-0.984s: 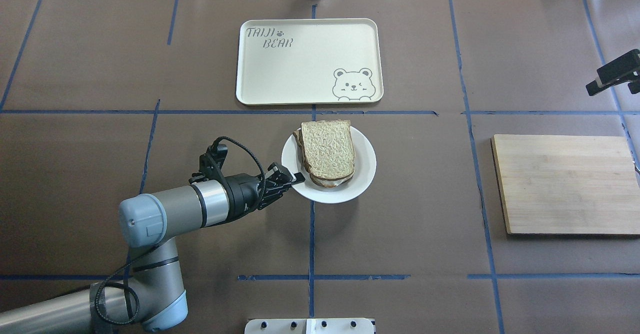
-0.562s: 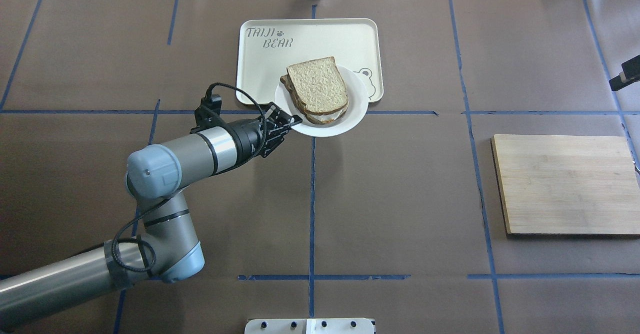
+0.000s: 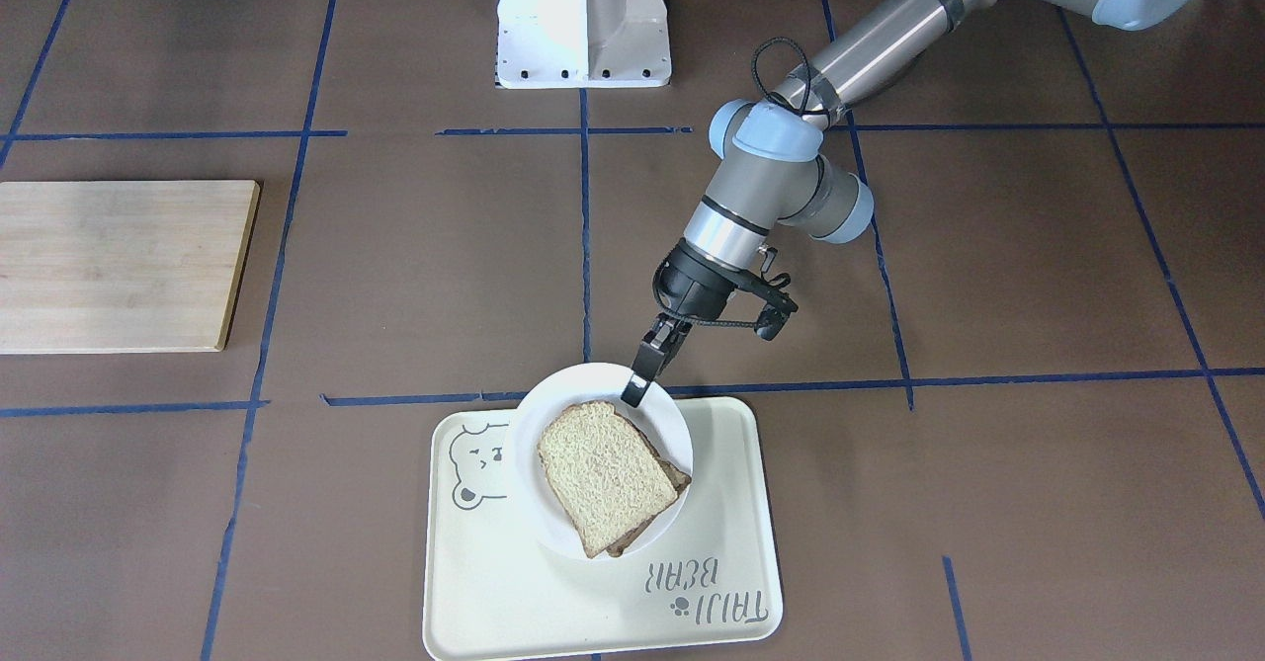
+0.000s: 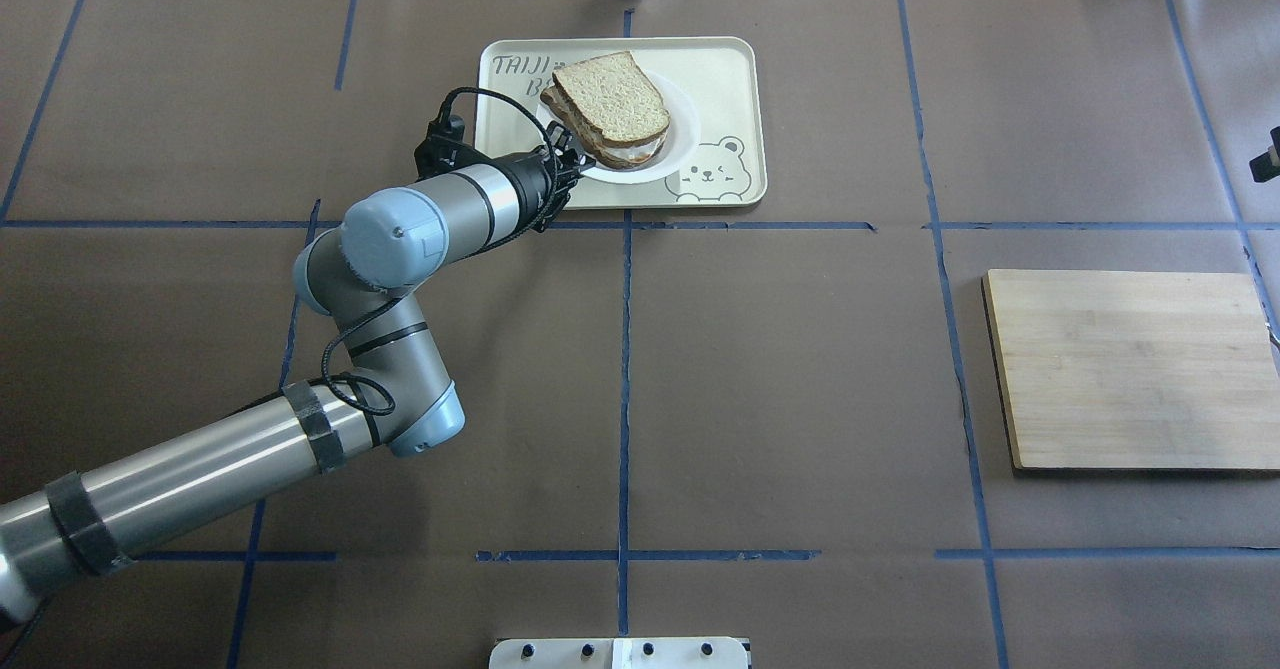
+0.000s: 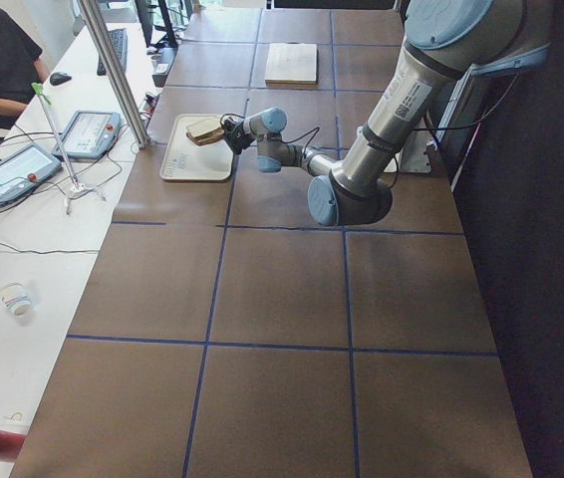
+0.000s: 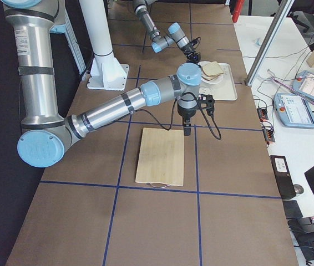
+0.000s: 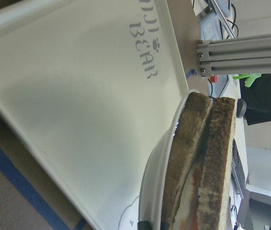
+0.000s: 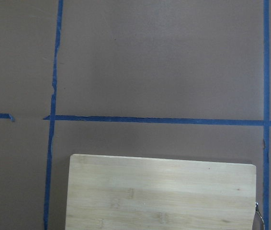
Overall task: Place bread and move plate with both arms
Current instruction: 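Slide the plate with the left gripper onto the white bear tray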
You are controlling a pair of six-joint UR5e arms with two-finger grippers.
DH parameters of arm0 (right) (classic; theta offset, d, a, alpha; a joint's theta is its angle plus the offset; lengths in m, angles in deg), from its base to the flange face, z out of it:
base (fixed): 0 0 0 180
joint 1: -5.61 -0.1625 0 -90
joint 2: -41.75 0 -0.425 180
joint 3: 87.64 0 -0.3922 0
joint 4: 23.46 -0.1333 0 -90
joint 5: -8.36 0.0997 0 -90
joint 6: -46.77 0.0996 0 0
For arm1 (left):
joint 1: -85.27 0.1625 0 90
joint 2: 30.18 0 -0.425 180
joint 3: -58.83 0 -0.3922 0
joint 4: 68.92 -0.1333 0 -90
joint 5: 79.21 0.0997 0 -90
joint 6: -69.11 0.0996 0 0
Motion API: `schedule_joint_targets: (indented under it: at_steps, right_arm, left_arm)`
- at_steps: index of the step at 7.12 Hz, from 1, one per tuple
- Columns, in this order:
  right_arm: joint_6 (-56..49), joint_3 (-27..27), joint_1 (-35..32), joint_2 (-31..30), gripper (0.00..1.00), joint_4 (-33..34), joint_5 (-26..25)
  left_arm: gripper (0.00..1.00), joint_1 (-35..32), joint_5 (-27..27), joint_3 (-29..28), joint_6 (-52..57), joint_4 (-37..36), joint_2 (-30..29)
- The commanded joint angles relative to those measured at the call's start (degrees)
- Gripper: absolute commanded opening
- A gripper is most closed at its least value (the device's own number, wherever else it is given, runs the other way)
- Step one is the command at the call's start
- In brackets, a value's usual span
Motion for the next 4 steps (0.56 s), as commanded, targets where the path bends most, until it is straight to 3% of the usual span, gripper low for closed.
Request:
schedule_joint_targets:
  at_steps: [1, 2, 3, 4]
  right_arm:
    - [-9.6, 1.6, -3.2, -2.3, 1.00, 0.6, 0.1]
    - [-12.0, 2.1, -4.4, -4.1, 1.00, 0.1, 0.4]
    - [-12.8, 2.2, -5.0, -4.3, 1.00, 0.2, 0.4]
    - [-12.8, 2.1, -5.1, -4.3, 1.00, 0.1, 0.4]
  left_arm:
    - [0.00, -0.3, 0.0, -9.1, 0.0, -0.7, -5.8]
    - [0.00, -0.3, 0.0, -10.0, 0.0, -0.7, -6.0]
    - [0.08, -0.6, -0.1, -10.1, 0.4, -0.7, -6.0]
    - [0.57, -1.4, -0.6, -10.2, 1.8, -0.7, -6.0]
